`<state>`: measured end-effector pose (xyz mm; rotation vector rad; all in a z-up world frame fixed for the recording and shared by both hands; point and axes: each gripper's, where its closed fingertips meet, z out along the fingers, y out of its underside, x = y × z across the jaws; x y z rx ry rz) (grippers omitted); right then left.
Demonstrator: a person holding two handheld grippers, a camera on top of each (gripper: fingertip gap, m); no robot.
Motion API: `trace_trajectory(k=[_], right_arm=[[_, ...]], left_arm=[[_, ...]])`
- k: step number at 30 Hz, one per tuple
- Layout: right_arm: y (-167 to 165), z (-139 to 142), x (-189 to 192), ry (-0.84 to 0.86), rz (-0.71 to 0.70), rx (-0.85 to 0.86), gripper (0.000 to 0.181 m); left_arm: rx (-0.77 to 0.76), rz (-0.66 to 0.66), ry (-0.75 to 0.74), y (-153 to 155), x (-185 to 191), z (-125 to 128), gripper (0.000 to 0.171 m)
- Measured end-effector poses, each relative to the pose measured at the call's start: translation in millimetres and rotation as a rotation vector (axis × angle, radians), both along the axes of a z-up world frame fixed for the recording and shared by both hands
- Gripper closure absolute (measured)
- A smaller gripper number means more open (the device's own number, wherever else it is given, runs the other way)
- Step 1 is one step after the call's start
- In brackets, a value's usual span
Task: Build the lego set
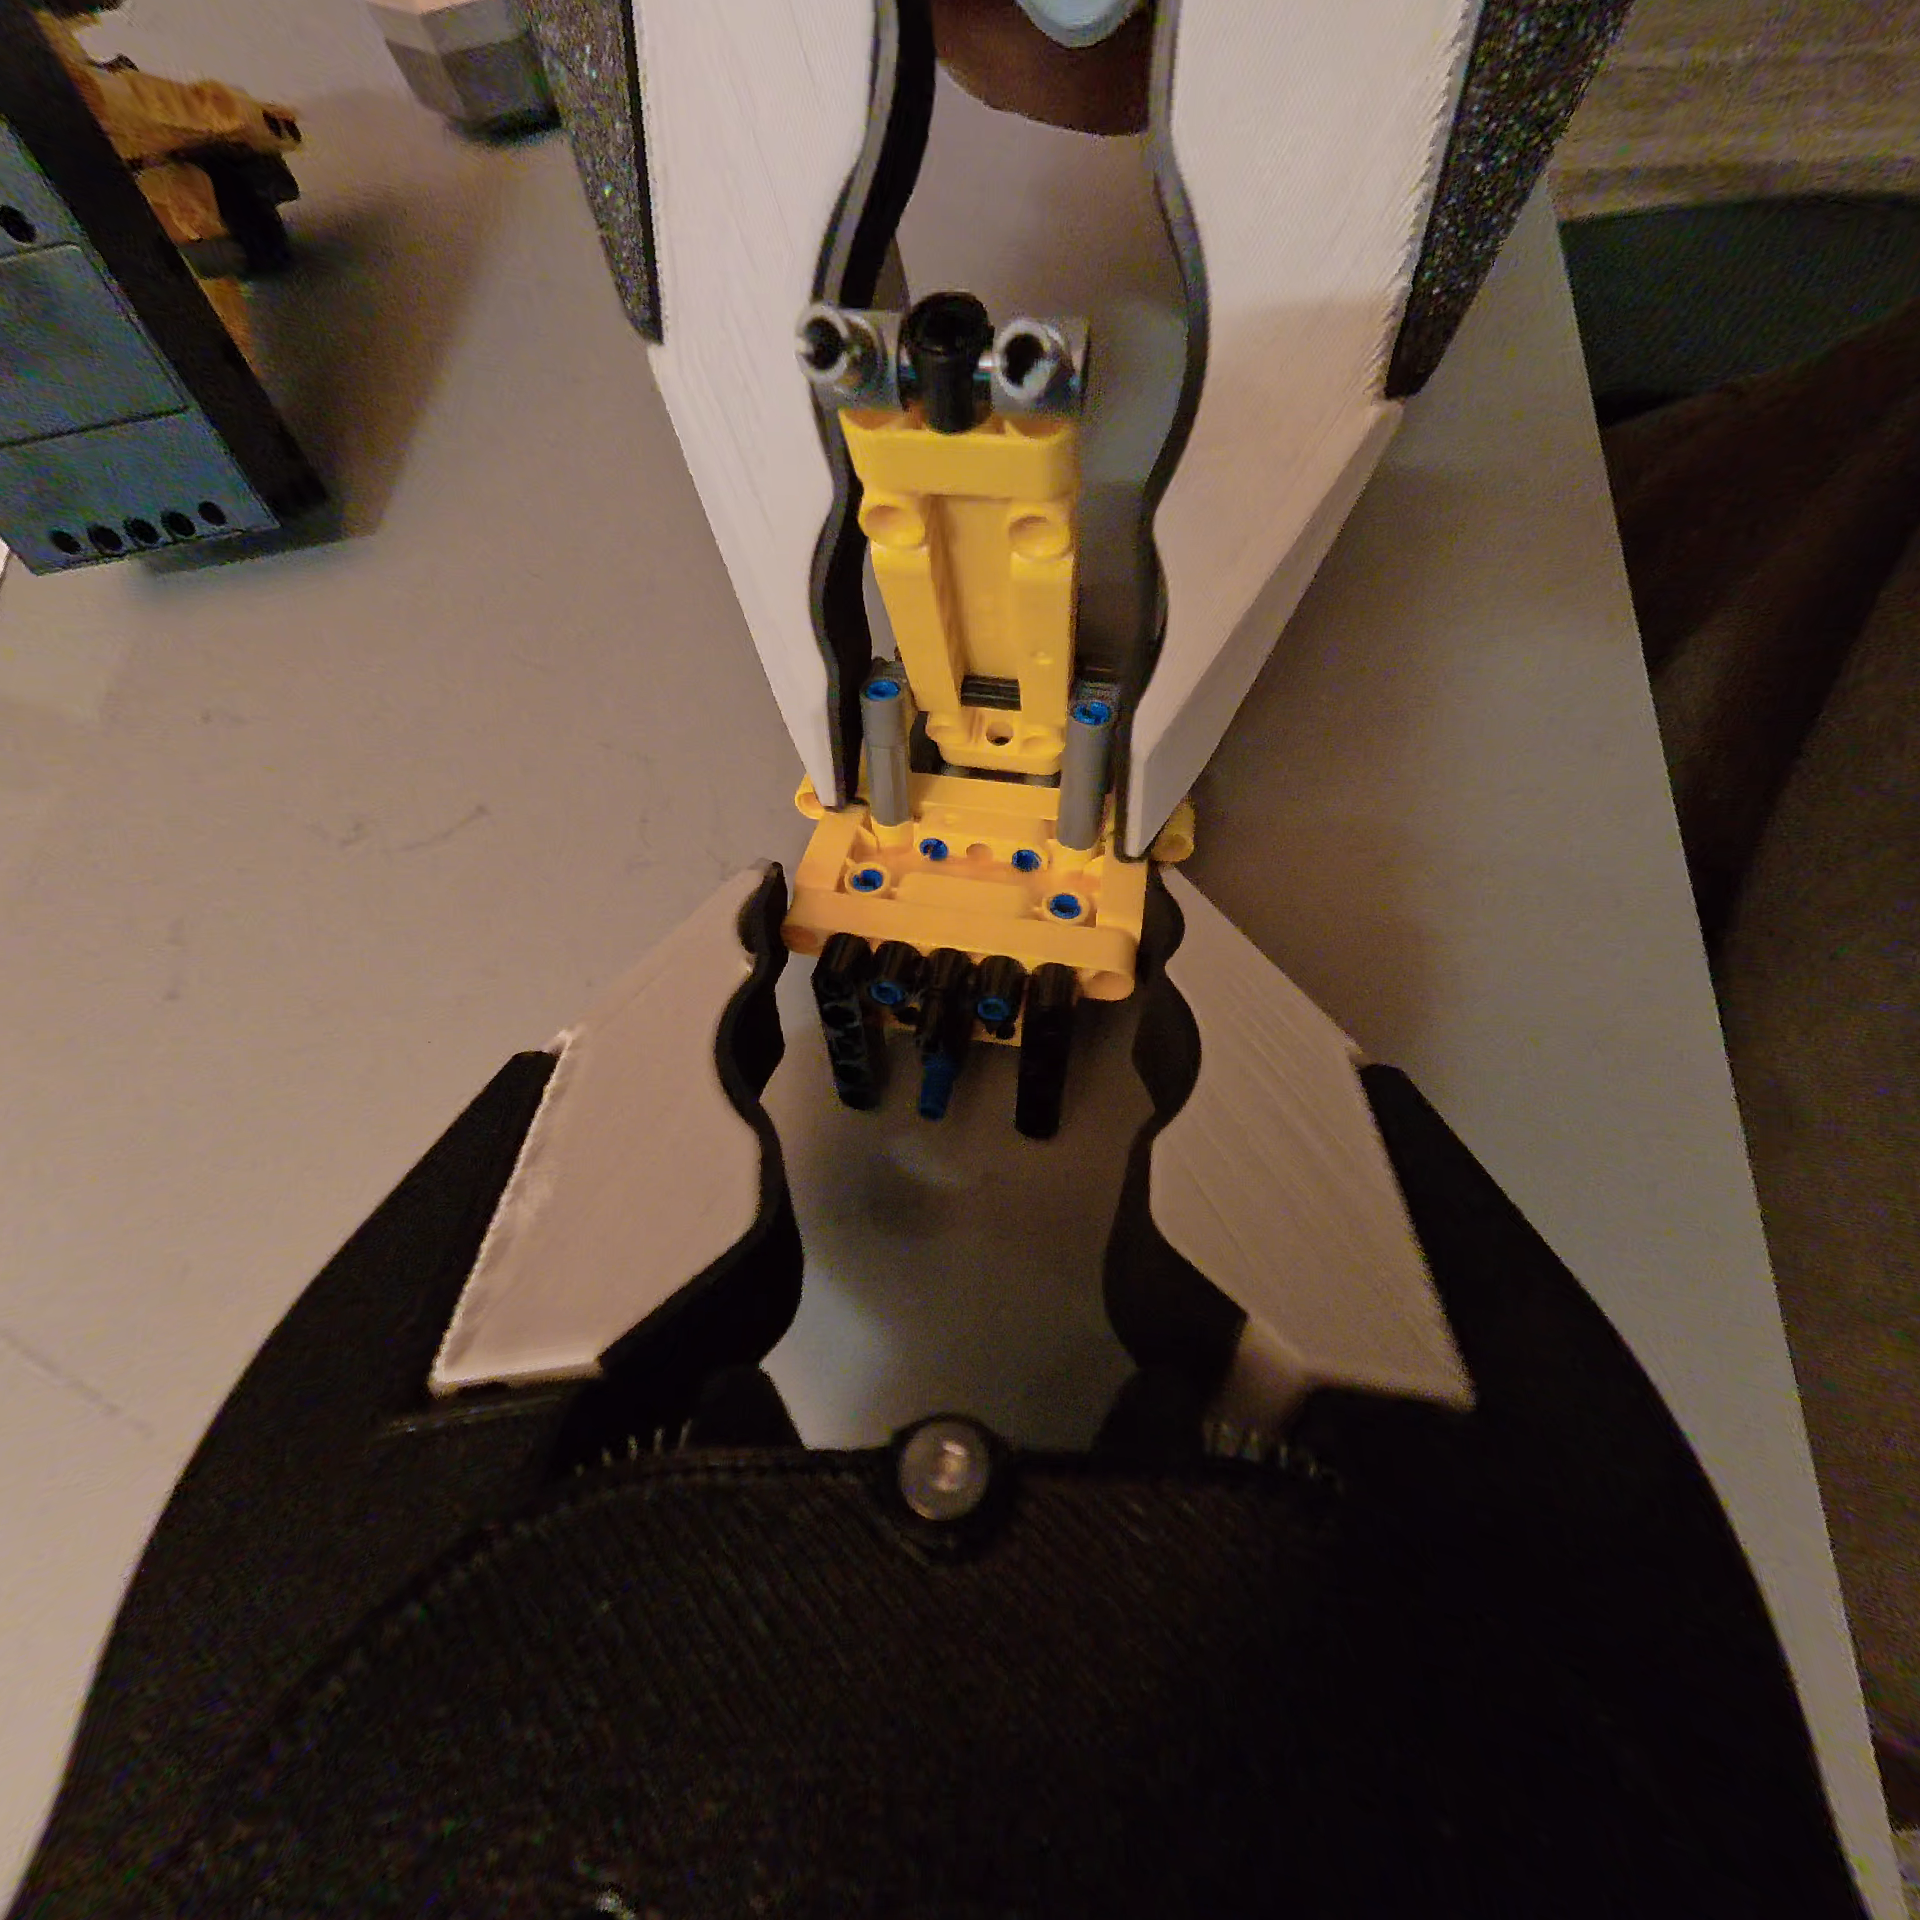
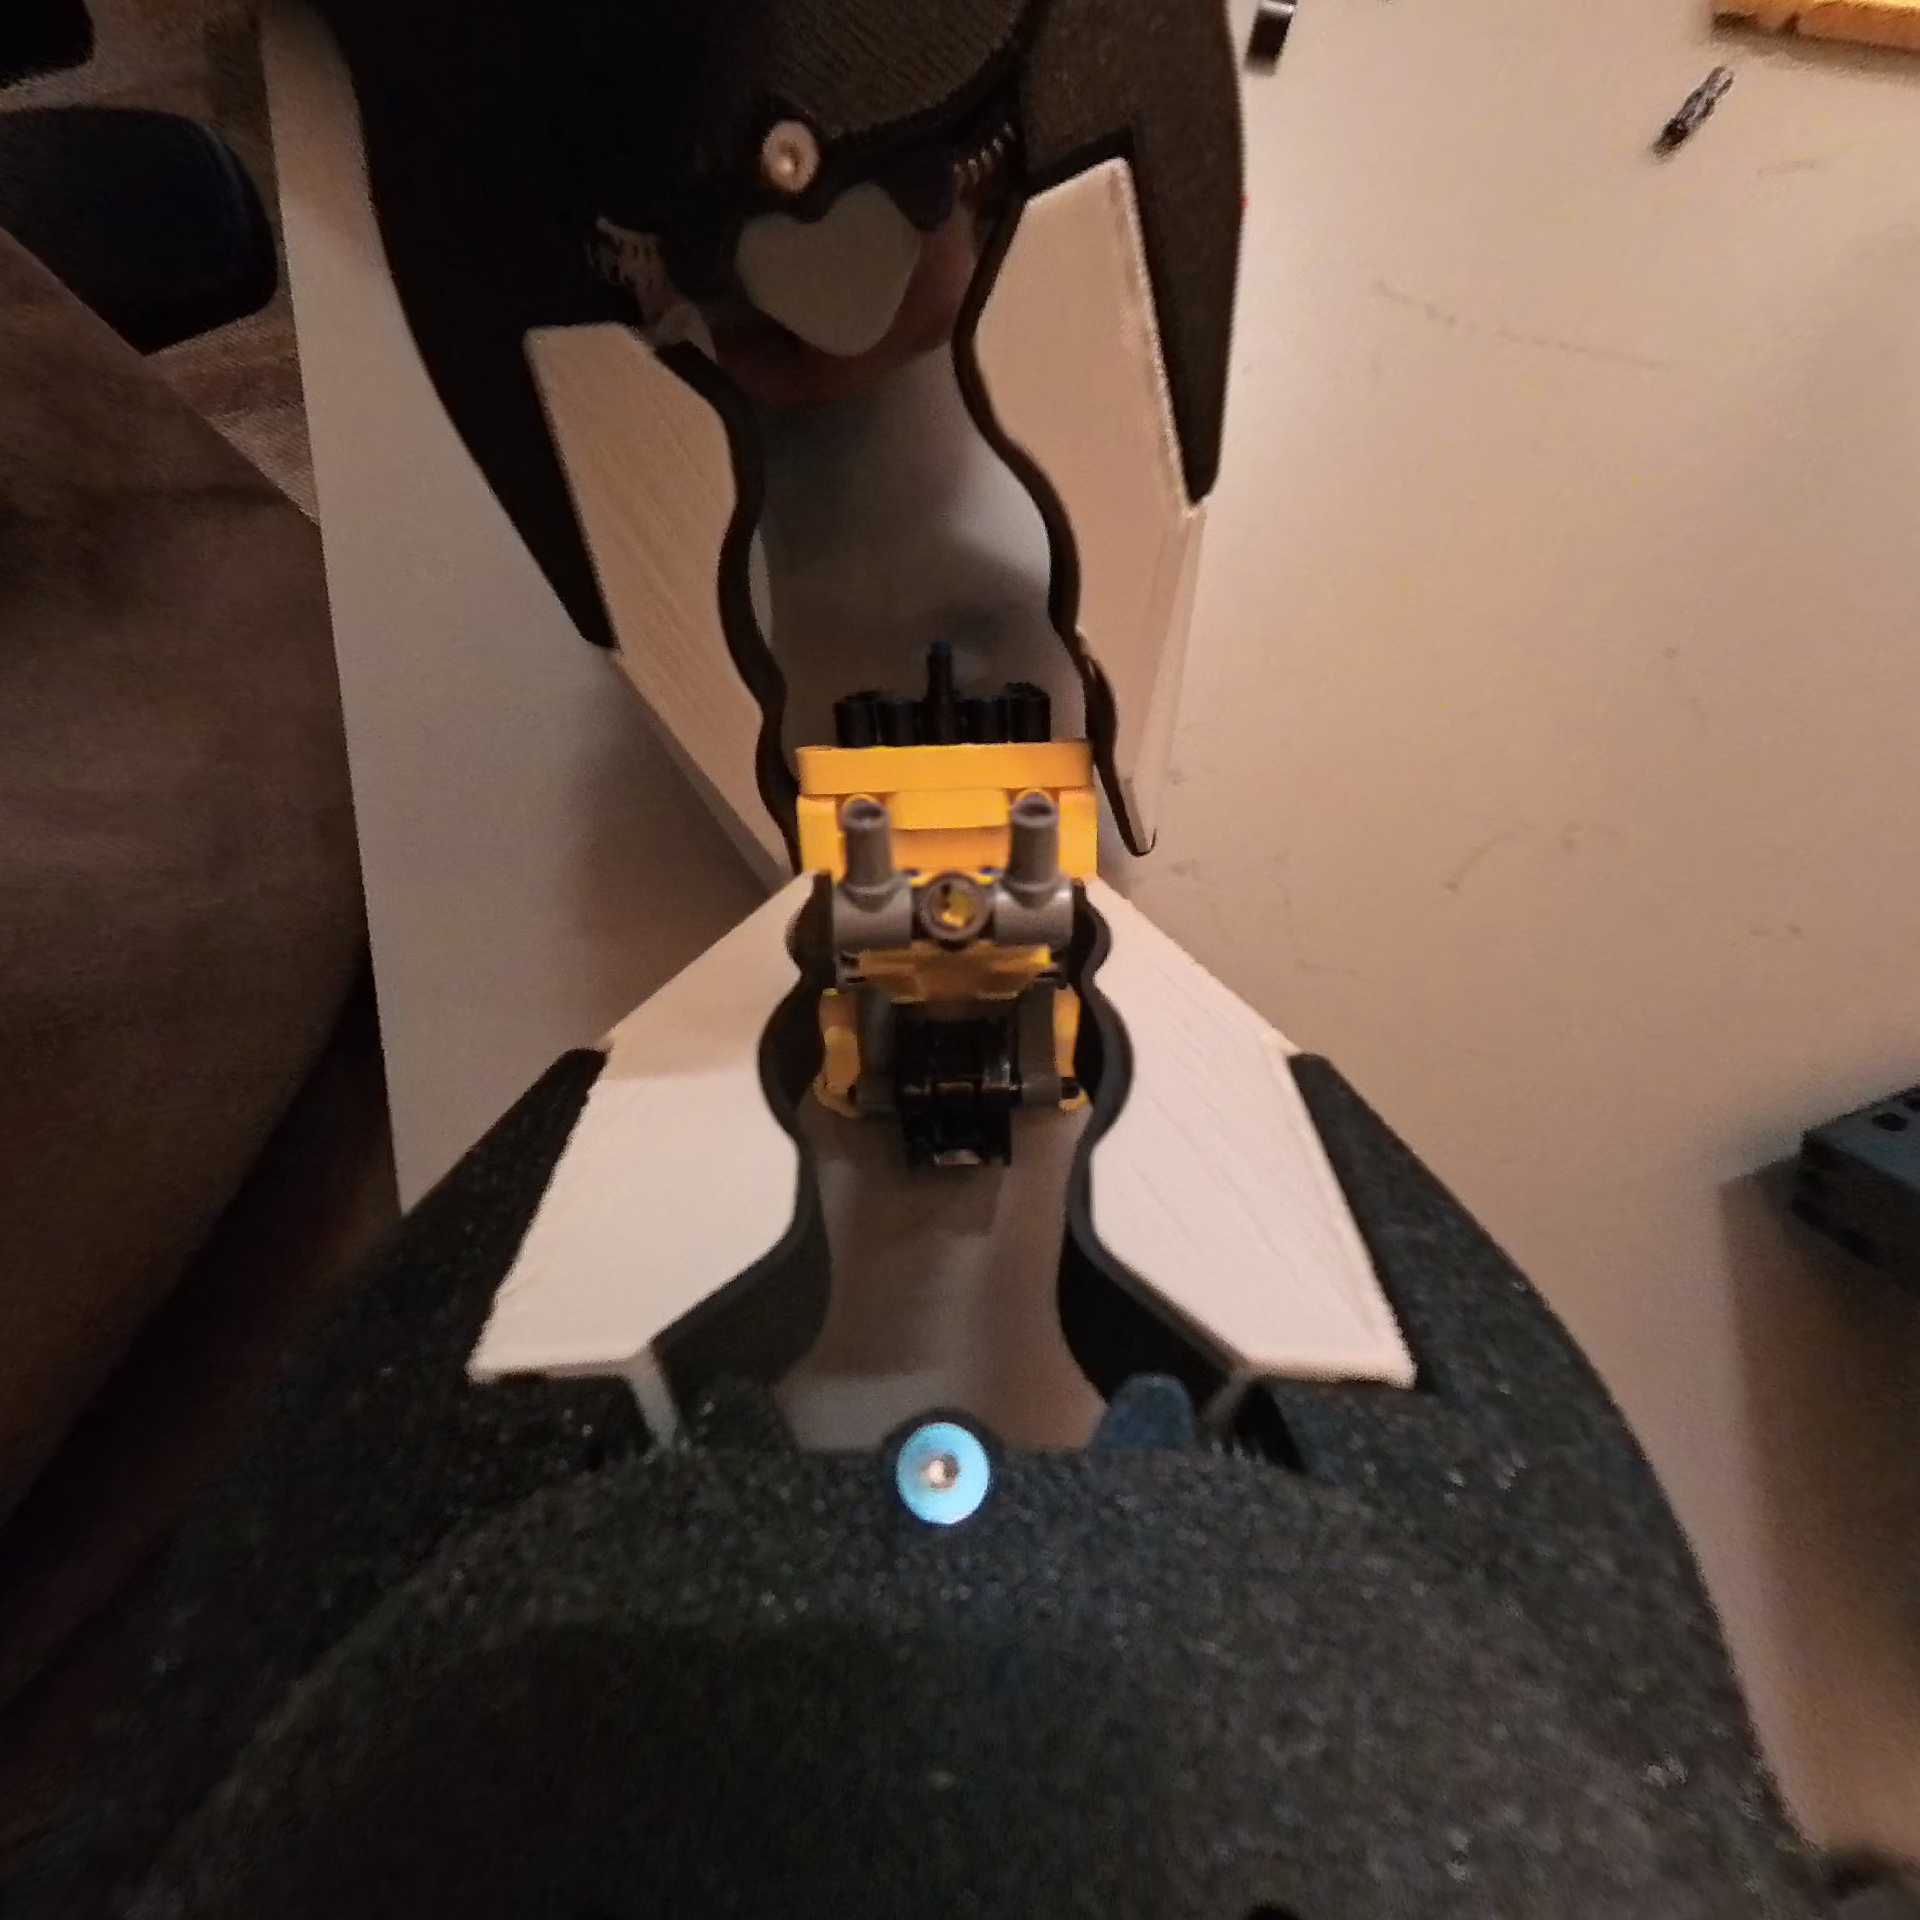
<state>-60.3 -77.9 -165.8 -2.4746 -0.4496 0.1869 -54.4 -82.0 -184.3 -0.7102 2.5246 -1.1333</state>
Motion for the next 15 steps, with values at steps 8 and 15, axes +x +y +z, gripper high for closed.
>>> trace_trajectory(k=[8,15], right_arm=[[-6,10,-5,0.064,-0.022,0.063,0.115],[-5,43,27,0.143,-0.161,0.242,0.113]], left_arm=[[0.015,-0.014,-0.028,-1,-2,0,0.107],[0.050,0.025,-0.076,15,8,1,0.107]])
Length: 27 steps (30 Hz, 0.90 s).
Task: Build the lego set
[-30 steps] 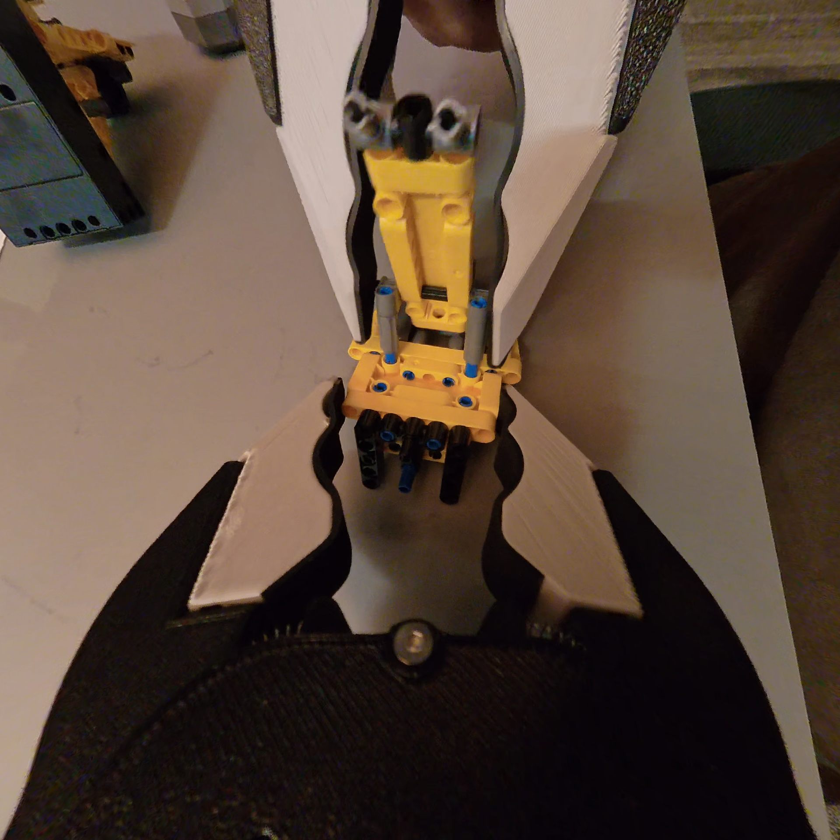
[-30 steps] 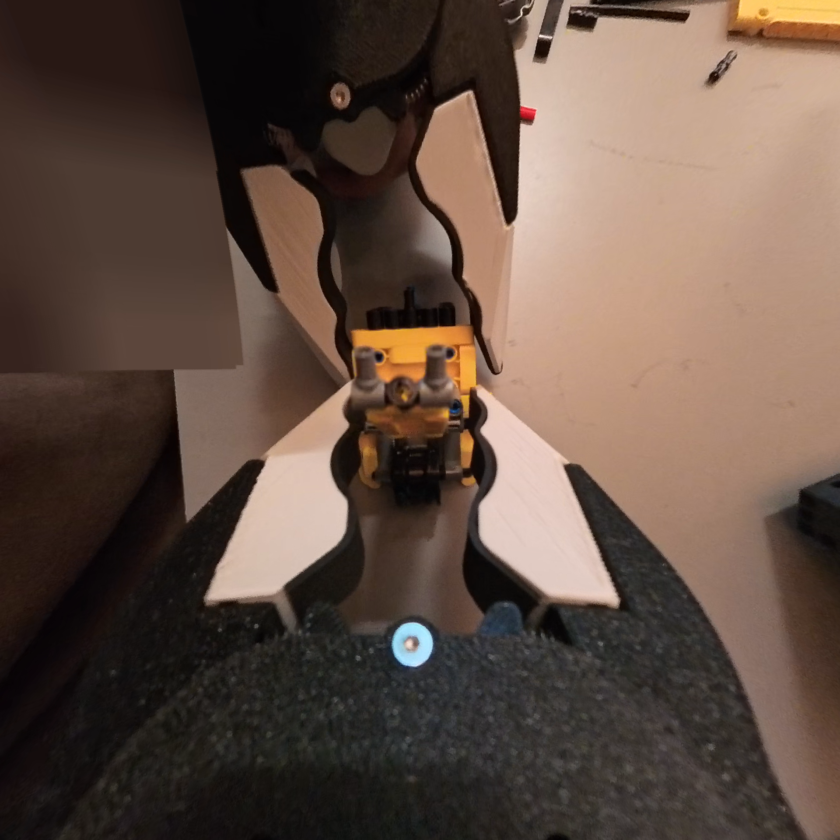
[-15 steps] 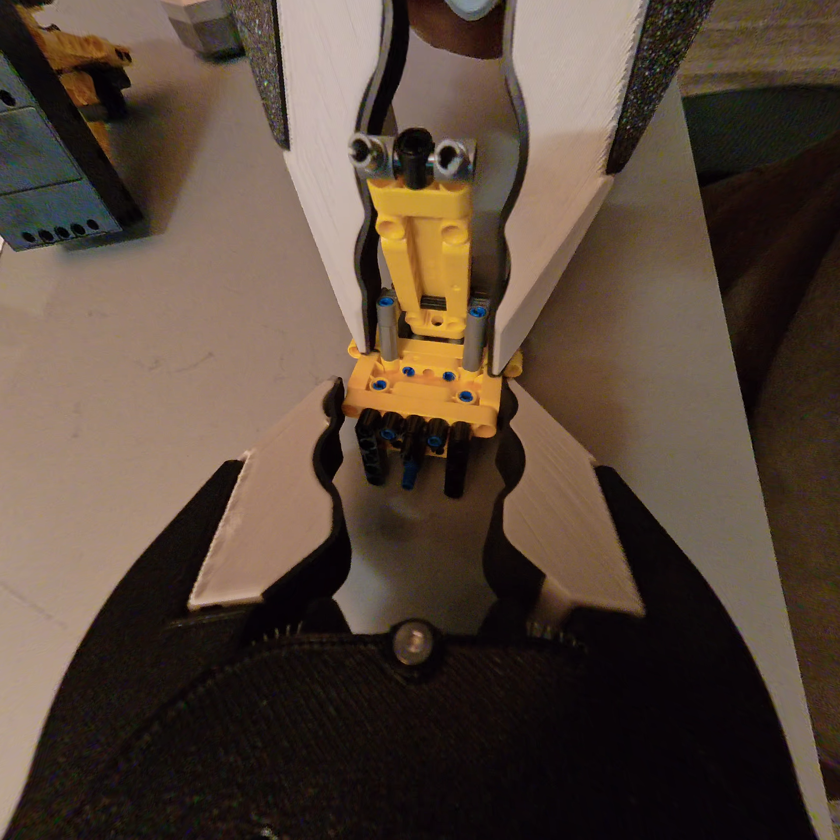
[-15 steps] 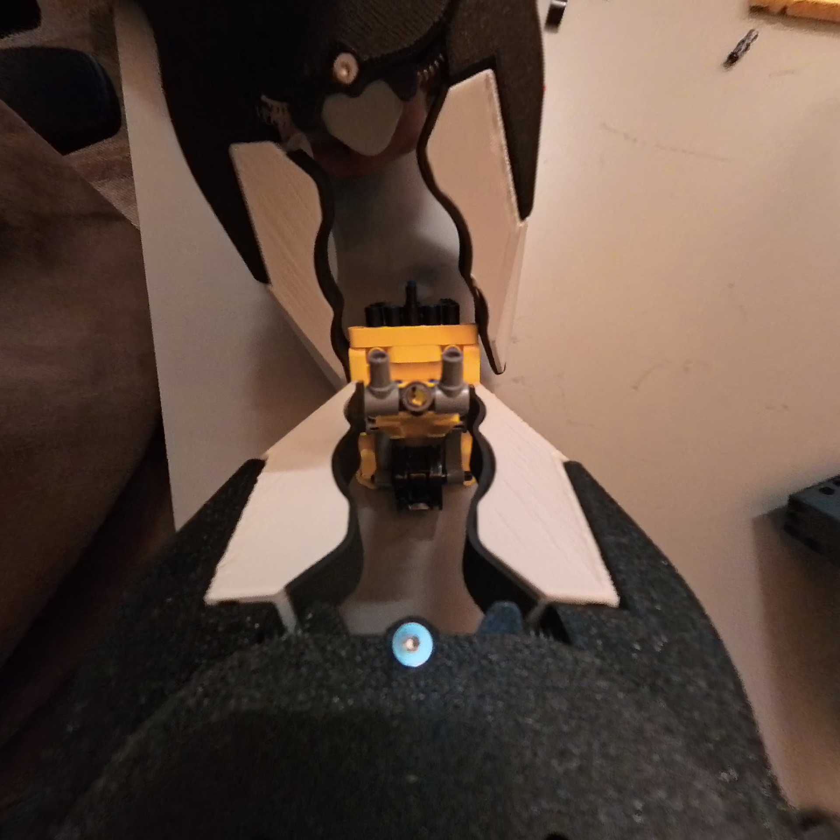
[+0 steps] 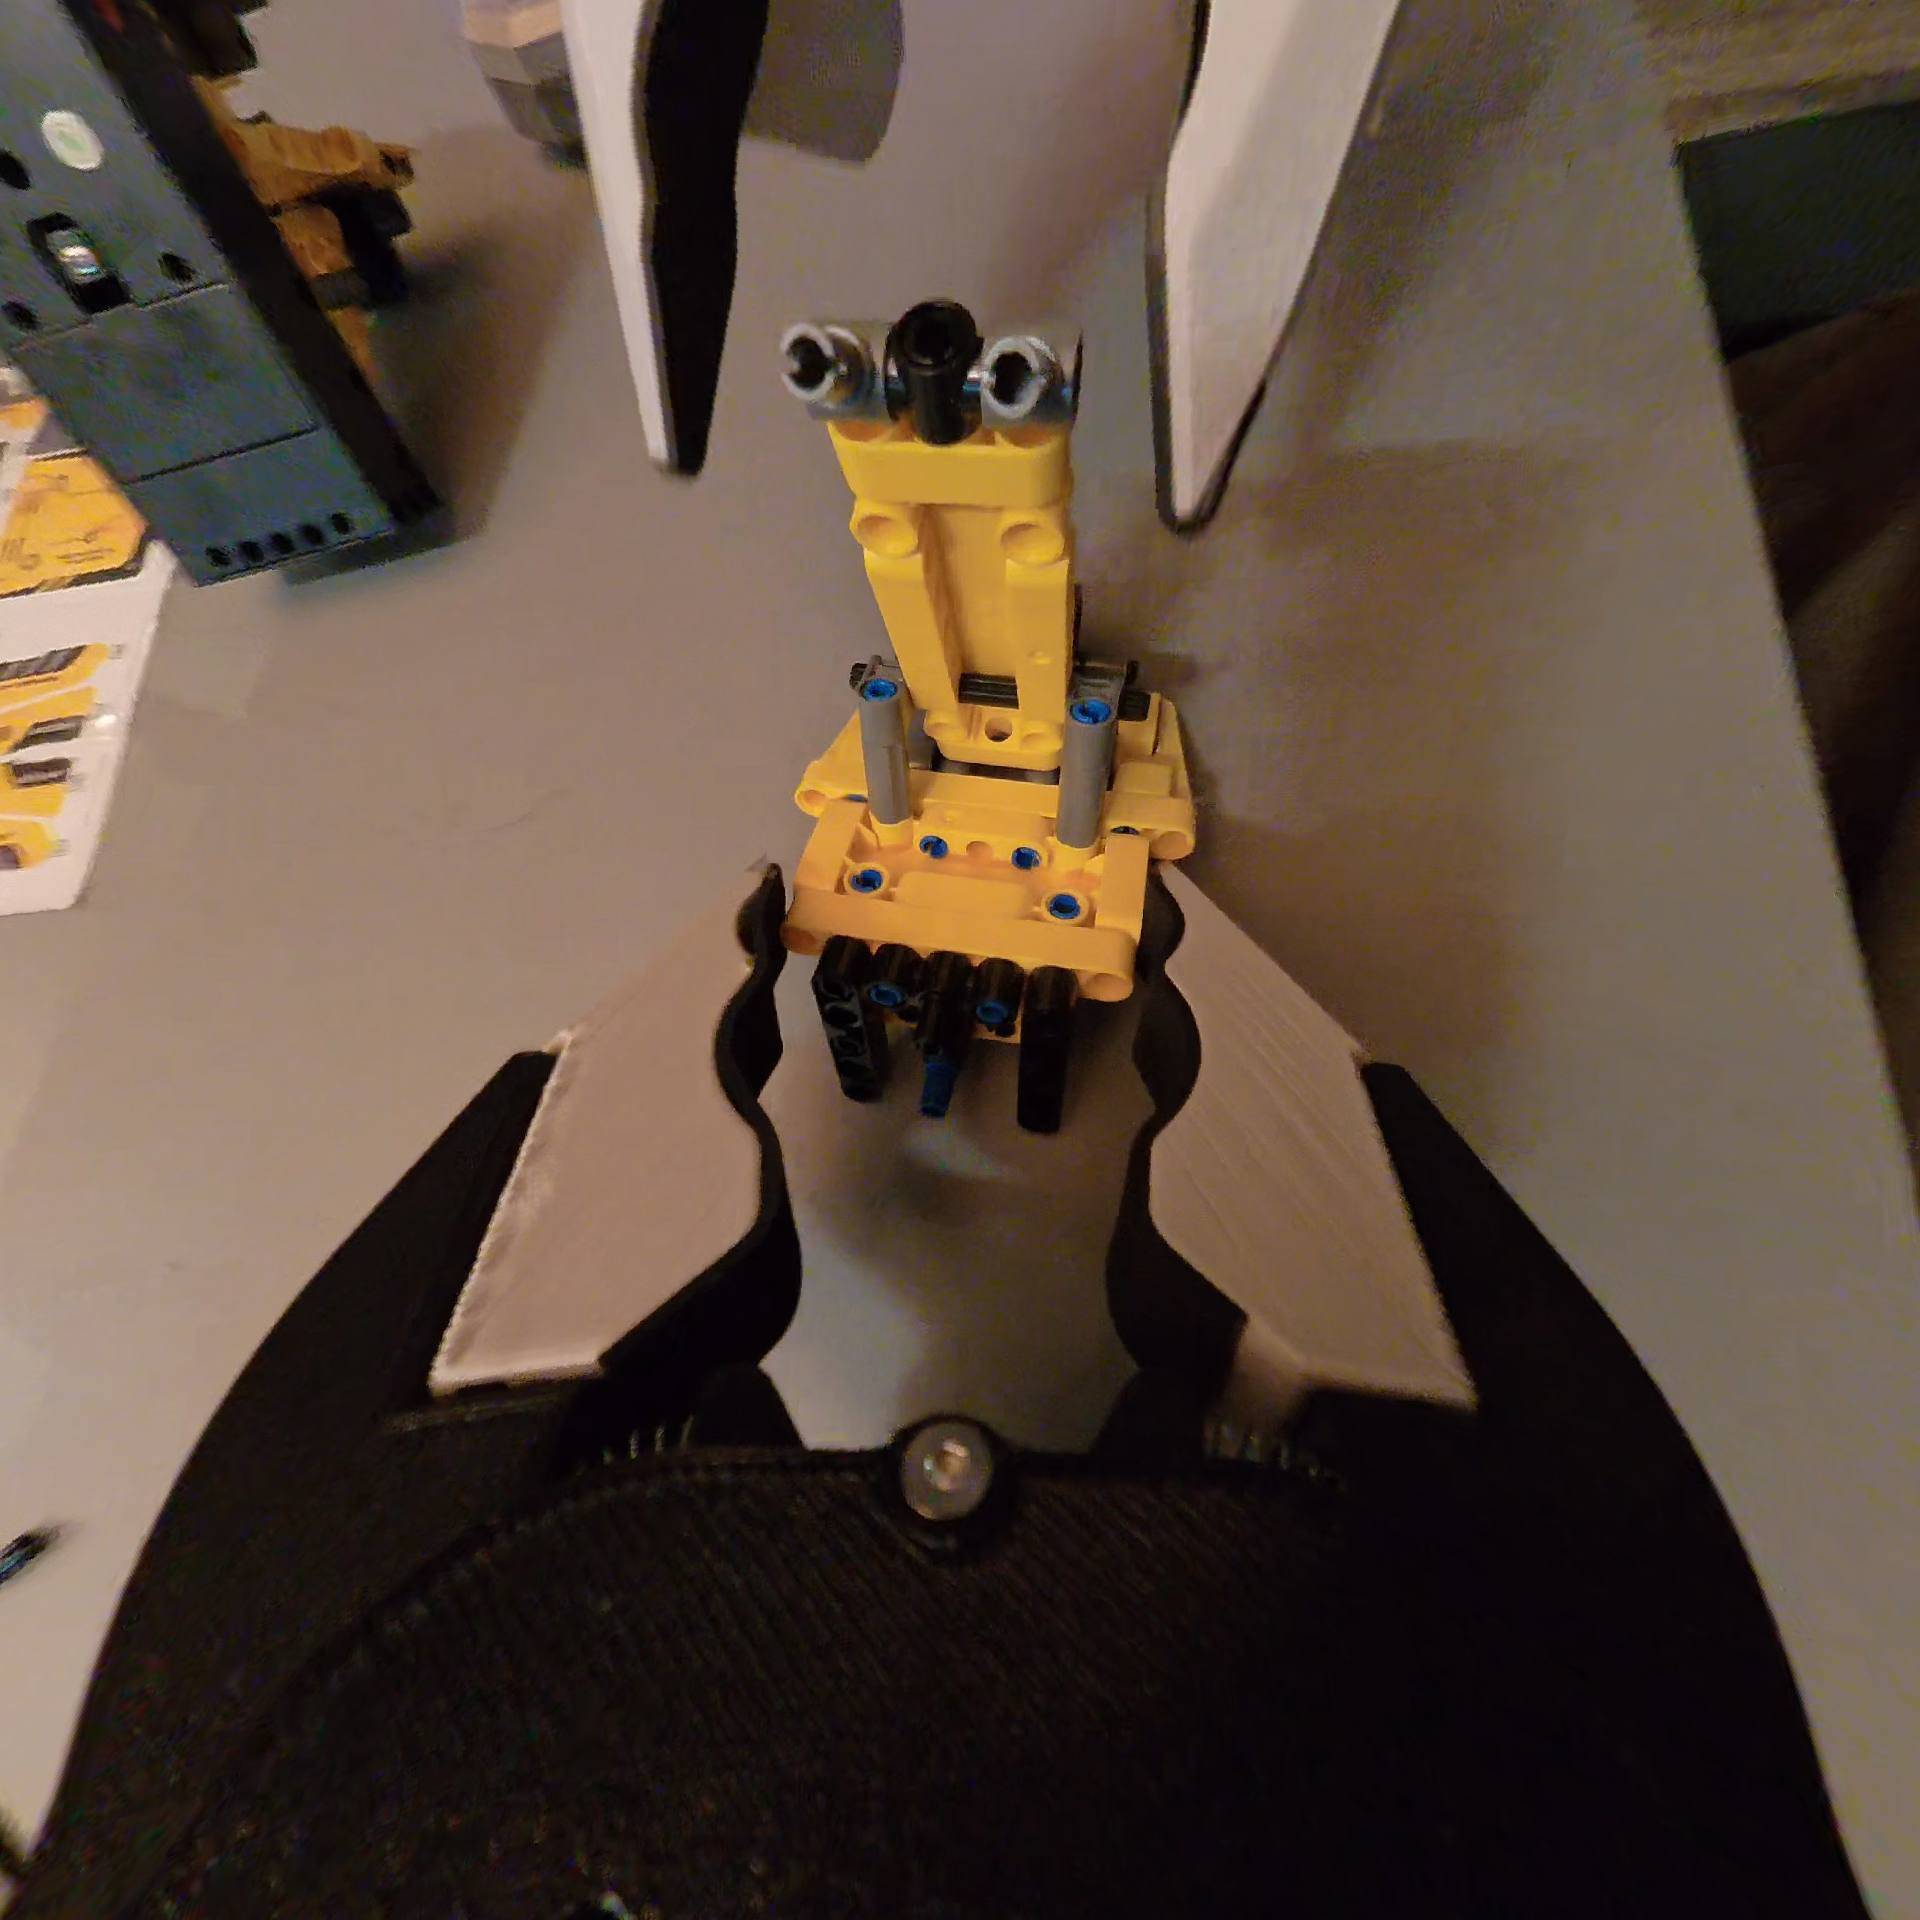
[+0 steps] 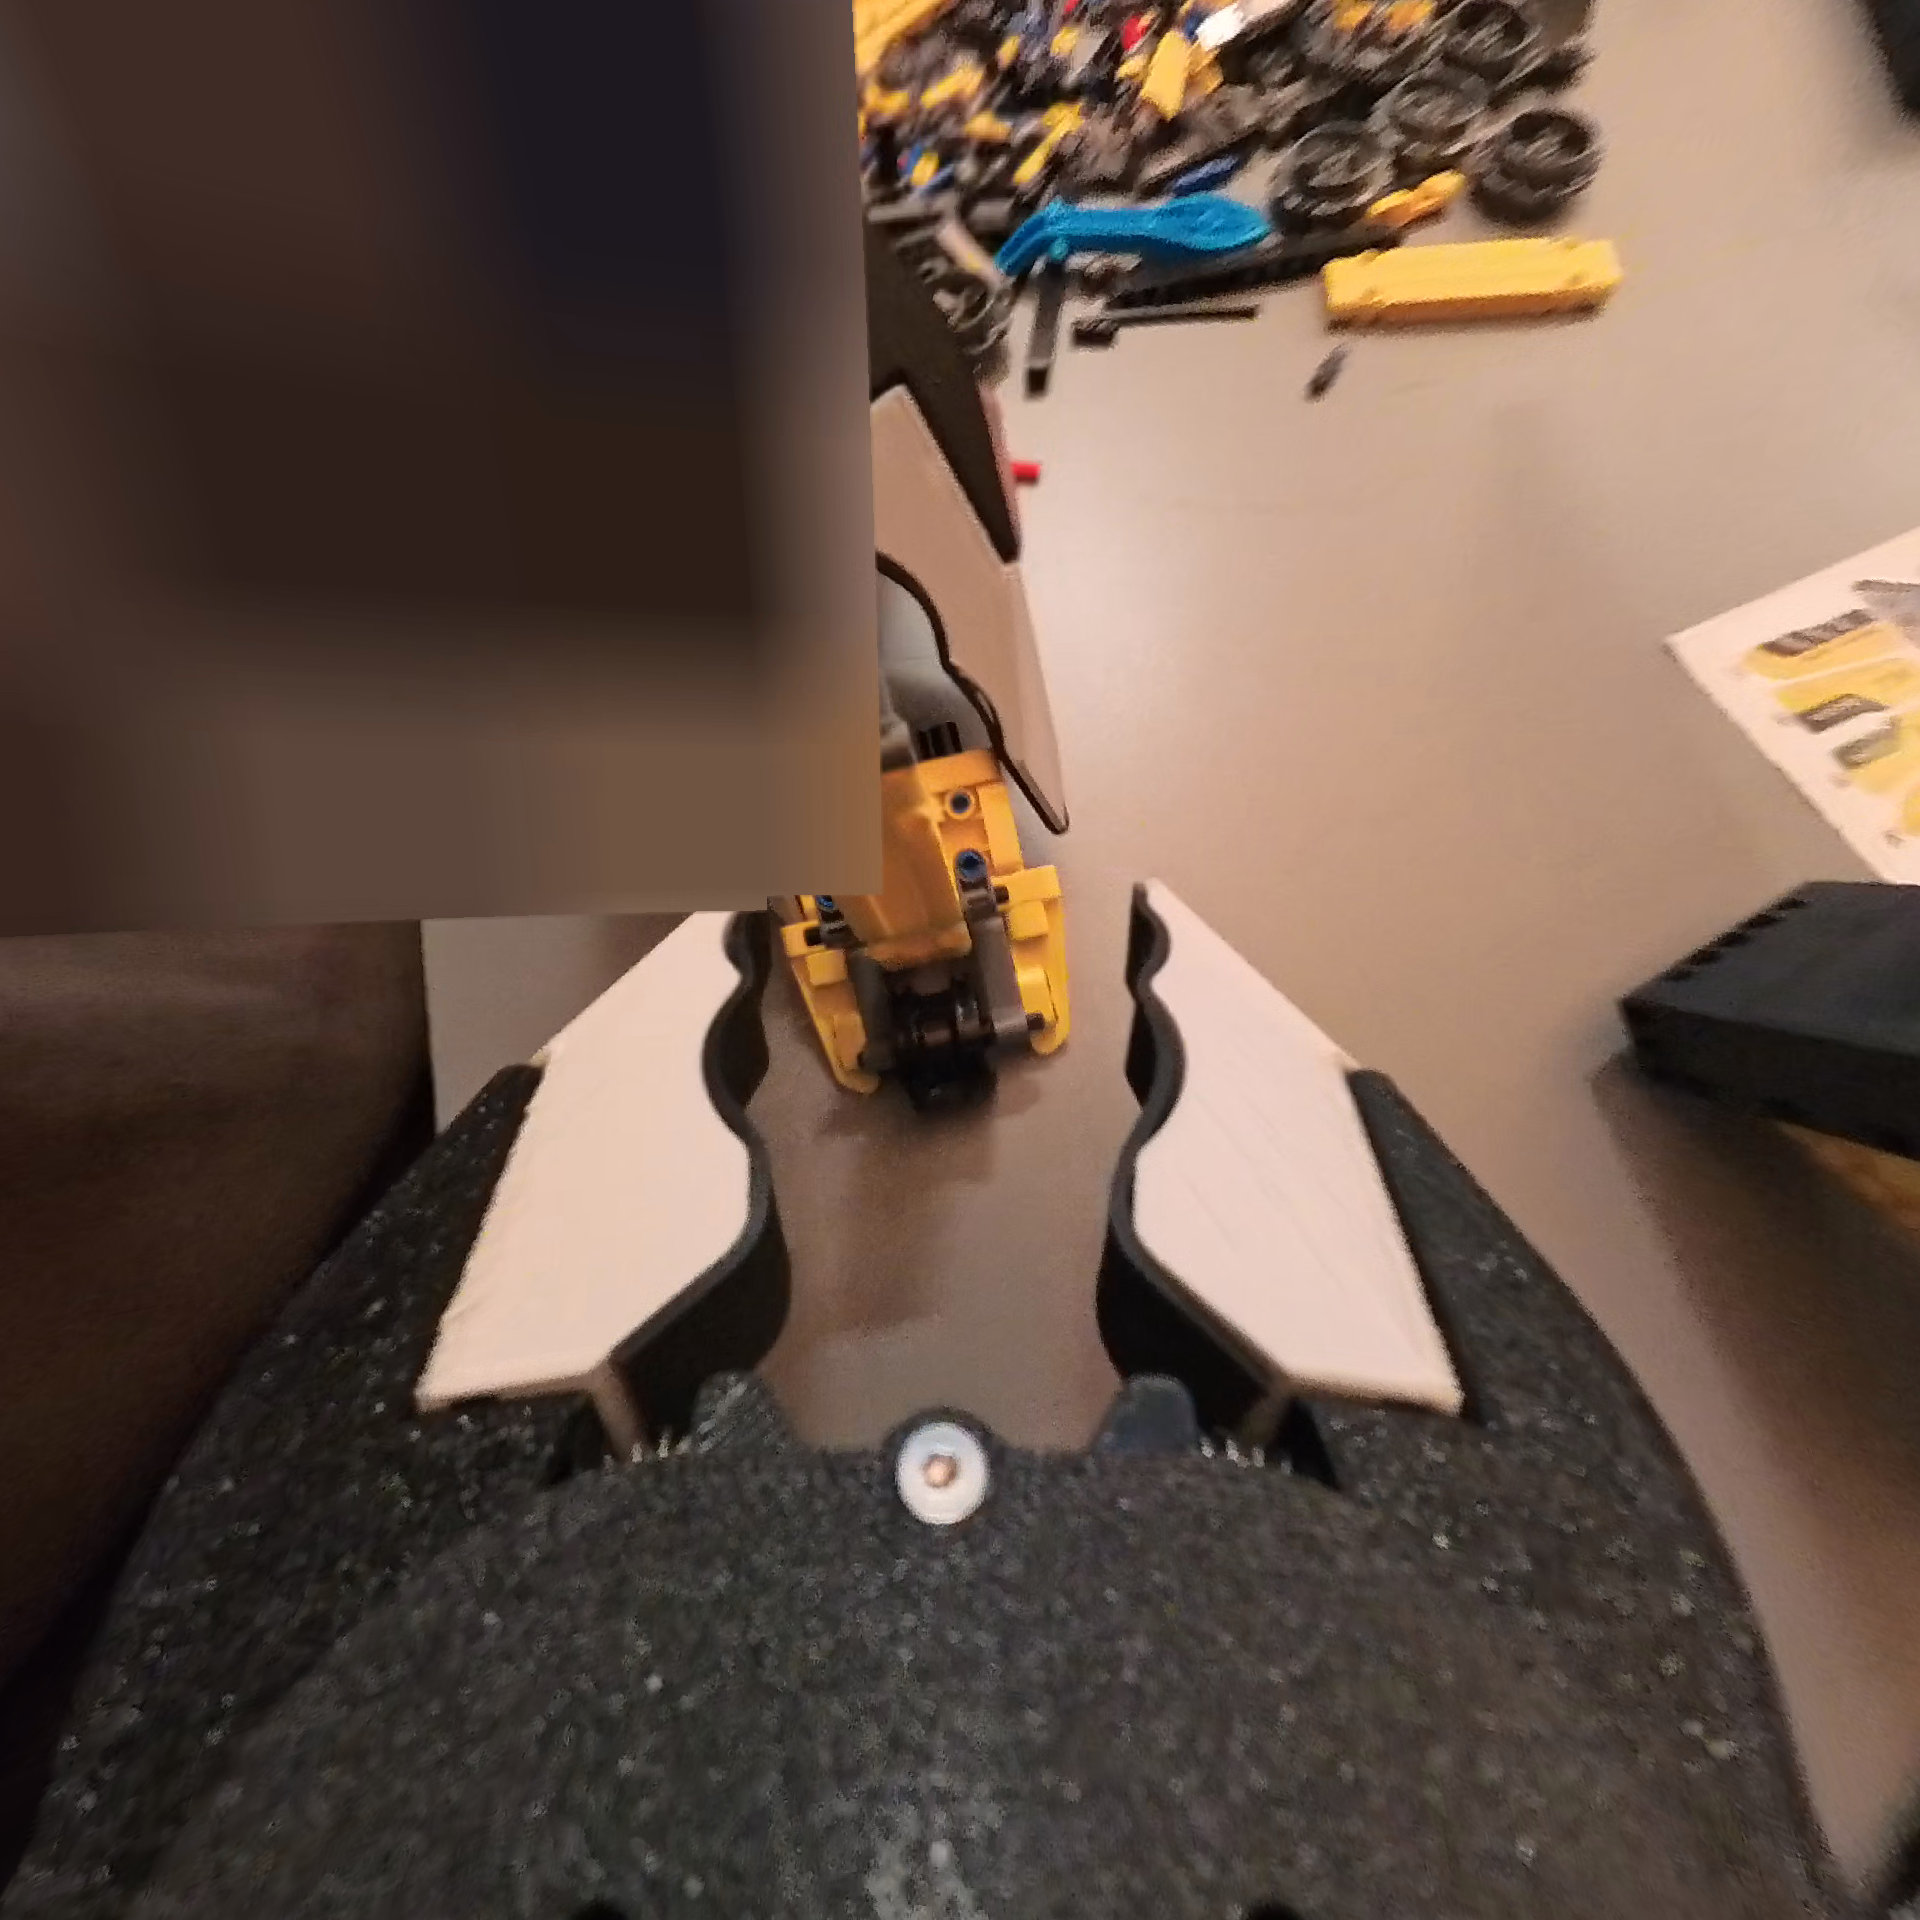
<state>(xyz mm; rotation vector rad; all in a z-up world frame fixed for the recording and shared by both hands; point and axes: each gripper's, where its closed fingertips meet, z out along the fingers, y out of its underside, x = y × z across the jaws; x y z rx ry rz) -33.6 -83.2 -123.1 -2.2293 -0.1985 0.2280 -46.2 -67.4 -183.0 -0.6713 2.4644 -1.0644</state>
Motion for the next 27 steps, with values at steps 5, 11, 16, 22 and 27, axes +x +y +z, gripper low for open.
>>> trace_trajectory(k=[5,11,16,22,27], right_arm=[[11,5,31,-0.011,-0.052,0.093,0.111],[37,14,49,-0.045,-0.021,0.246,0.109],[45,21,58,0.062,0.006,0.391,0.114],[37,20,57,0.009,0.022,0.436,0.120],[33,16,58,0.035,0.002,0.416,0.121]], left_arm=[[-0.016,0.068,0.006,23,12,0,0.107],[-0.101,0.062,0.042,23,9,9,0.091],[-0.317,0.038,0.062,25,7,38,0.084],[-0.595,0.052,0.073,38,13,71,0.084],[-0.664,0.159,0.088,65,29,70,0.092]])
